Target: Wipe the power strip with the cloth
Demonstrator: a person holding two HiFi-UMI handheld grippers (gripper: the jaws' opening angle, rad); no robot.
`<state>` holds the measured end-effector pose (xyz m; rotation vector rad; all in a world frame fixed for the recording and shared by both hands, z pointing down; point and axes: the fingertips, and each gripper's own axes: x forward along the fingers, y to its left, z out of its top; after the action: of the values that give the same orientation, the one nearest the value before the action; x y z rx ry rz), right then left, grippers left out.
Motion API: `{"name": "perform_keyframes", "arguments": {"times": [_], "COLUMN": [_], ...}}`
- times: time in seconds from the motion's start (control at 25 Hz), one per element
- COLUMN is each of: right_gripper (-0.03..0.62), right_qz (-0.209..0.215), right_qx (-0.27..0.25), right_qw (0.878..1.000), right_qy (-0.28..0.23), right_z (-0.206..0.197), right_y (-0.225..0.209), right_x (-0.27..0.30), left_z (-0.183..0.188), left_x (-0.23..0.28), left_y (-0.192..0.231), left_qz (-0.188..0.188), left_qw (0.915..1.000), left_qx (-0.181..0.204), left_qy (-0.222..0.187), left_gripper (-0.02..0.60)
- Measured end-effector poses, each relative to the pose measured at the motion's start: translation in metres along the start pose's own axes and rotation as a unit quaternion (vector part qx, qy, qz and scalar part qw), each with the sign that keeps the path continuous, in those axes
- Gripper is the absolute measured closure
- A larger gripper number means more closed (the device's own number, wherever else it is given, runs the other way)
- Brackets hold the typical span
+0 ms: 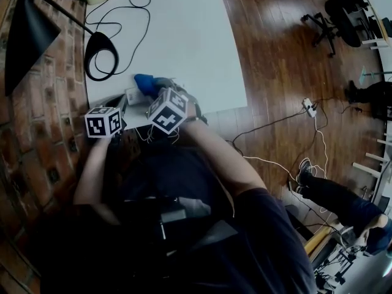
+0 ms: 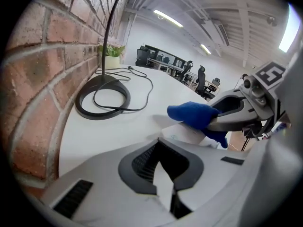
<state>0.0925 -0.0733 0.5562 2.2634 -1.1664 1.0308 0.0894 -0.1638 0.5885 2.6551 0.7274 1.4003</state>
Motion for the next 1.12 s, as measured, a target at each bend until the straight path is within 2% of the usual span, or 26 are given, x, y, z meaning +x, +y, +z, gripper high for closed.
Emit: {"name": "perform_keyframes", "arguments": {"times": [0.44, 0.72, 1.12], "right_gripper": [0.497, 0.497, 0.497], "right_qz": [-0.041, -0.069, -0.105], "right_qx": [0.024, 0.043, 0.087], "right_qw": [0.999, 0.997, 0.991], "right_qy": [0.014, 0.004, 0.018], "right_z": [-0.036, -0.049, -0.073], "right_y": [-0.03, -0.045, -0.07], "right_x": [-0.028, -0.043, -0.064], "left_z": [0.008, 0.01, 0.011], "left_x": [0.026, 0.029, 0.031], "left_y": [-0.049, -0.053, -0.052], "left_qz": [-0.038, -0.039, -0.041], "left_qw": [0.9985, 0.9981, 0.9981], "left_qx": [0.04, 0.048, 0.045], "left_qy": [0.001, 0.002, 0.006], "left_gripper": [0.574, 0.575, 0.574]}}
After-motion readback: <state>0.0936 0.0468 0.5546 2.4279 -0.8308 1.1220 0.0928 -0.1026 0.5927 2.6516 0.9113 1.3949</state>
